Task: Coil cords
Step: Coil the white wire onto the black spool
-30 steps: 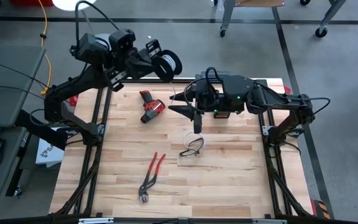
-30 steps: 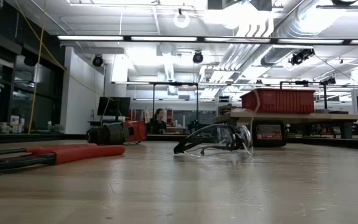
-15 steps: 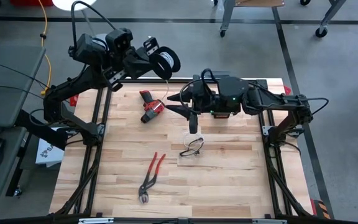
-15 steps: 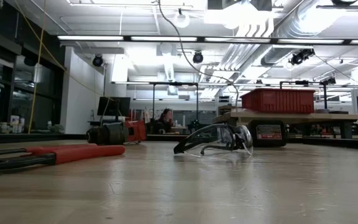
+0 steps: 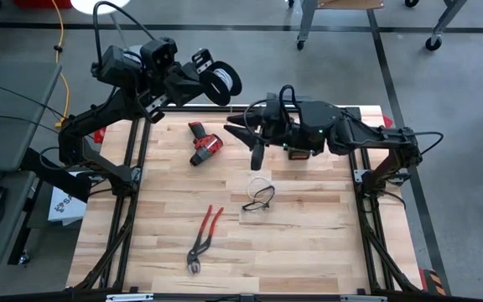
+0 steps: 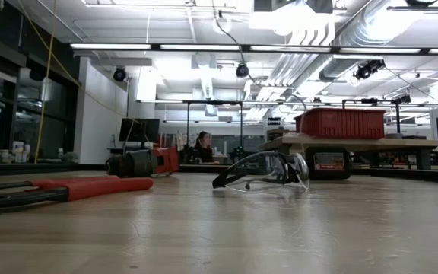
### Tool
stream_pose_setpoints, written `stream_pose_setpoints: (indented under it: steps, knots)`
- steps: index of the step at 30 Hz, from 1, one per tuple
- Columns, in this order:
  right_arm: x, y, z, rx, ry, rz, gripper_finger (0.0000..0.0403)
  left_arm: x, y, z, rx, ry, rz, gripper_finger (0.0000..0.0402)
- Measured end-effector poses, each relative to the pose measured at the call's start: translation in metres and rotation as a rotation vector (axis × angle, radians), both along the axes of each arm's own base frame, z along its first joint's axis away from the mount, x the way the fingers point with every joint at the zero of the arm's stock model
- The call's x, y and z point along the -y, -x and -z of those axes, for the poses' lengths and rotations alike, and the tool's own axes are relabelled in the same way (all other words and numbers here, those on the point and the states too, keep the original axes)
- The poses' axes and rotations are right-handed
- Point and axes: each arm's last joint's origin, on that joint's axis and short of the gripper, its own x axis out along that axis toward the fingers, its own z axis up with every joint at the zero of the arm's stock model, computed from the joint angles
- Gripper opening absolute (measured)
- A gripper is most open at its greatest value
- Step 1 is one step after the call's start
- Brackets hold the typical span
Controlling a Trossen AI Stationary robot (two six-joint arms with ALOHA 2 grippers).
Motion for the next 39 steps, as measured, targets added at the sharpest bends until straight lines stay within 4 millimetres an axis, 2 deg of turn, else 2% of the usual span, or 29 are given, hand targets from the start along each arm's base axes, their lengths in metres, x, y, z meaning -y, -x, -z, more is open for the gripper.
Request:
stream_pose_setpoints:
  steps: [5, 9, 14, 17, 23, 28, 39]
  knots:
    - [-0.016, 0.002, -0.002, 0.017, 0.000, -0.046, 0.0095, -0.001, 0.000, 0.000, 0.007, -0.003, -0.011, 0.0000]
    - [-0.026, 0.004, 0.001, -0.023, 0.043, 0.014, 0.0096, 0.000, 0.000, -0.001, 0.013, -0.004, -0.014, 0.0000]
    - [-0.025, 0.006, 0.007, -0.087, 0.077, 0.181, 0.0122, -0.001, 0.000, -0.001, 0.015, -0.006, -0.015, 0.0000]
    - [-0.022, 0.004, 0.008, -0.080, 0.049, 0.208, 0.0144, -0.001, 0.001, -0.001, 0.015, -0.005, -0.016, 0.0000]
    - [-0.011, -0.004, 0.010, -0.055, -0.010, 0.134, 0.0173, -0.001, 0.000, -0.001, 0.017, 0.002, -0.022, 0.0000]
    - [-0.009, -0.011, 0.011, -0.022, -0.031, 0.077, 0.0174, -0.001, 0.000, -0.001, 0.016, 0.007, -0.027, 0.0000]
    - [-0.011, -0.013, 0.008, 0.017, -0.022, -0.018, 0.0174, -0.001, 0.000, -0.001, 0.019, 0.019, -0.040, 0.0000]
